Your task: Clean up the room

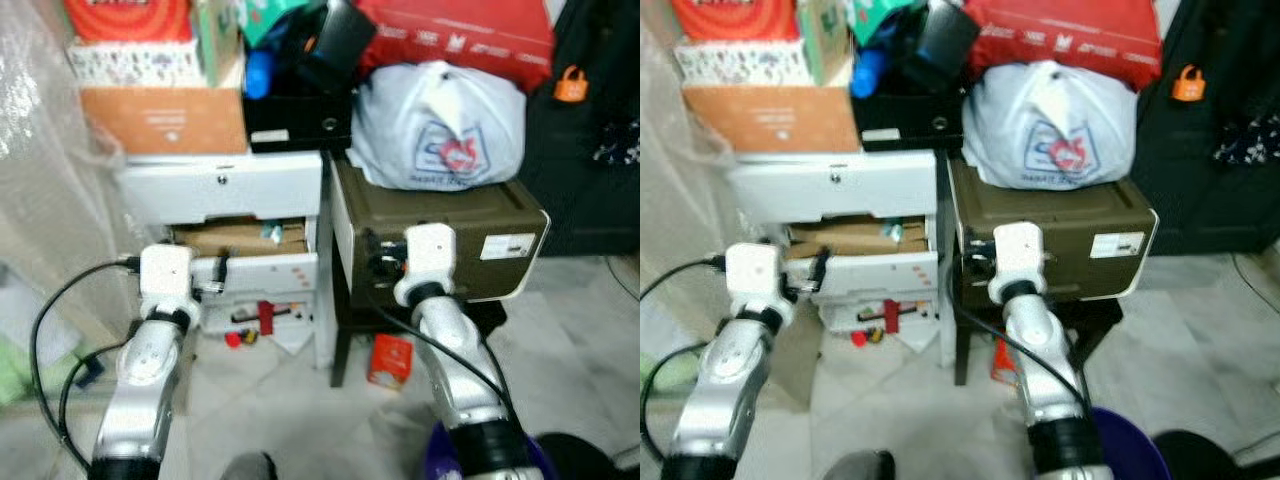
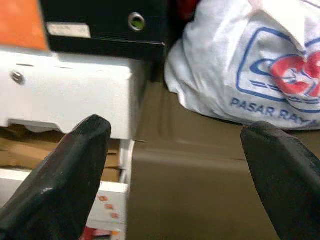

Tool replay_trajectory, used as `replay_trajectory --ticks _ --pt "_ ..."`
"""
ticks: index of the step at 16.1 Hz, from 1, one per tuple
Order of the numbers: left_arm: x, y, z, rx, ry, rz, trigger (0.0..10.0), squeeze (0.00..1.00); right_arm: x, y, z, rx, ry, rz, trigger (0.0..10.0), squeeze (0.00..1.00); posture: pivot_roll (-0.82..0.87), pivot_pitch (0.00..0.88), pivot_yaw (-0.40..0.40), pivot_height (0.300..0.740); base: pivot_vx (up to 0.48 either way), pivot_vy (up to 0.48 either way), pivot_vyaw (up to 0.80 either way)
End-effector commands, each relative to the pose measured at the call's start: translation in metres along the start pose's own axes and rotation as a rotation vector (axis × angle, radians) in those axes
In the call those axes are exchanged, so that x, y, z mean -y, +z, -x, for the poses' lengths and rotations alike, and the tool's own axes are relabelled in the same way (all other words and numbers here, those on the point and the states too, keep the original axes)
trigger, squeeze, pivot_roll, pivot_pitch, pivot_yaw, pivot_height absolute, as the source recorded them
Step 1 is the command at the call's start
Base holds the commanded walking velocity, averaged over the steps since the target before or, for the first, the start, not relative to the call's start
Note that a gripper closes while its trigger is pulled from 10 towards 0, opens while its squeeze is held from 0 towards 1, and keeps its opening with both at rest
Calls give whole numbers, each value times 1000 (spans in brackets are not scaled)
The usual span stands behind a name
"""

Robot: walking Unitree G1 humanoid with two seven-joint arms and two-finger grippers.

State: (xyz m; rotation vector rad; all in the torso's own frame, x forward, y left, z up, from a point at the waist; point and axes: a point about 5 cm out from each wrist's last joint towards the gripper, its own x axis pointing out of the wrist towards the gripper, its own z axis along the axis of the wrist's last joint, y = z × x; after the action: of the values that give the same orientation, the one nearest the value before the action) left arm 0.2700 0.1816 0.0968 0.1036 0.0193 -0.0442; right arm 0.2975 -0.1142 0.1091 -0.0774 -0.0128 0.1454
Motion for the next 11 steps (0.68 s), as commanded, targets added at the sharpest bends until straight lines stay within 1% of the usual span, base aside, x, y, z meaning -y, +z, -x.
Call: replay_trajectory --ticks 1,4,6,8,10,11 --pt "5 4 -4 15 -16 16 10000 0 2 0 -2 -3 -6 1 10000 0 55 0 -10 740 0 0 0" --pt "11 7 -4 31 -56 23 10000 0 3 0 -2 -1 -8 -2 10000 0 53 0 -9 740 0 0 0" --pt "11 8 -4 36 -65 29 10000 0 3 1 -3 1 -9 -1 10000 0 52 0 -7 740 0 0 0" --pt "12 8 -4 37 -71 28 10000 0 3 0 -2 2 -9 -2 10000 0 53 0 -7 740 266 0 0" --pt "12 8 -4 38 -77 30 10000 0 3 1 -3 3 -7 1 10000 0 54 0 -7 740 0 0 0" --pt "12 9 -4 40 -78 30 10000 0 2 1 -3 5 -7 1 10000 0 54 0 -7 740 289 0 0"
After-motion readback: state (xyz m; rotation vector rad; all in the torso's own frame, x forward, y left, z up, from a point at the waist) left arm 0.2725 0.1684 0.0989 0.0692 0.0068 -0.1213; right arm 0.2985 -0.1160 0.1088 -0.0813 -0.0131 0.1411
